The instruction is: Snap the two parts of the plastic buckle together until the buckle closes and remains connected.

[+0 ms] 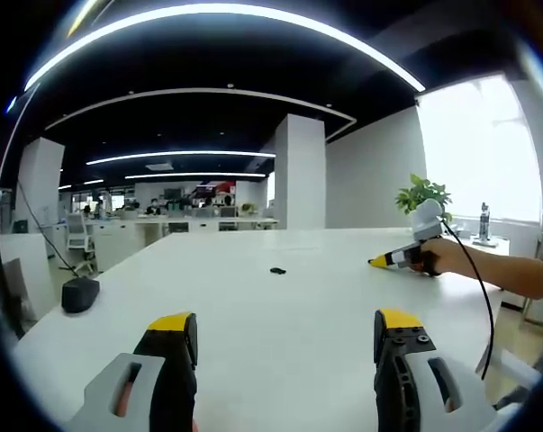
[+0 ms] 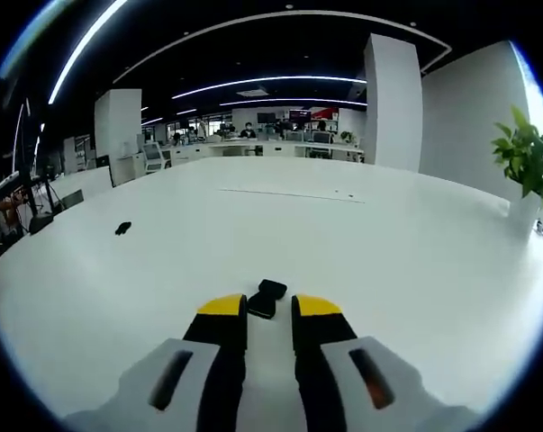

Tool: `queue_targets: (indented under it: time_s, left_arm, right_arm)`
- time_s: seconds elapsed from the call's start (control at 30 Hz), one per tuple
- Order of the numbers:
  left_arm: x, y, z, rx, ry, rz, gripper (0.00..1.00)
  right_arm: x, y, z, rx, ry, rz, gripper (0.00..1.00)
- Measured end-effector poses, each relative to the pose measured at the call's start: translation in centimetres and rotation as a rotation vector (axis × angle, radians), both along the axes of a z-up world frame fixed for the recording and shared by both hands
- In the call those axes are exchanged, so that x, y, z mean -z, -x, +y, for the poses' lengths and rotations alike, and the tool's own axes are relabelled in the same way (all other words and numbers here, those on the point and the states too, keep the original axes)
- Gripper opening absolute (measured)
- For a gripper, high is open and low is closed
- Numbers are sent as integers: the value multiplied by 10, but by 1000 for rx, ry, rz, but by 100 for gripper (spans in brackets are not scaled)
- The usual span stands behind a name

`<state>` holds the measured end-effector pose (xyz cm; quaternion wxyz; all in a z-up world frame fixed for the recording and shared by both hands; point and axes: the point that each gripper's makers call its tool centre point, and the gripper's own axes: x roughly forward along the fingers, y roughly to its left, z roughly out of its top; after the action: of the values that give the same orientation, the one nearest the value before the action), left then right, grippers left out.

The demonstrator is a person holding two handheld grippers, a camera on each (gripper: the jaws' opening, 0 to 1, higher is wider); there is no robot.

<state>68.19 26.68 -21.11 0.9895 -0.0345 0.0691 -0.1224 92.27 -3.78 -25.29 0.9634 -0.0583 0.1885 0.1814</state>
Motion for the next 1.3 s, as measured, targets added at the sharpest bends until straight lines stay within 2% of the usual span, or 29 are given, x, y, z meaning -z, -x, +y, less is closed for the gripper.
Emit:
queue_targets:
  time_s: [0.37, 0.87, 1.1, 1.3]
  left_arm:
    - [0, -2, -1, -1, -4, 8, 81]
    - [-9, 0, -16, 34, -50, 1, 81]
    - [-3, -10, -19, 40, -72, 18, 80]
    - [-10, -27, -20, 51, -60, 7, 80]
  right_arm:
    - [0, 0, 1, -14, 0, 0, 14]
    - [-1, 5, -1, -33, -9, 1, 12]
    - [-2, 8, -3, -43, -13, 2, 12]
    - [-3, 12, 0, -58, -28, 7, 12]
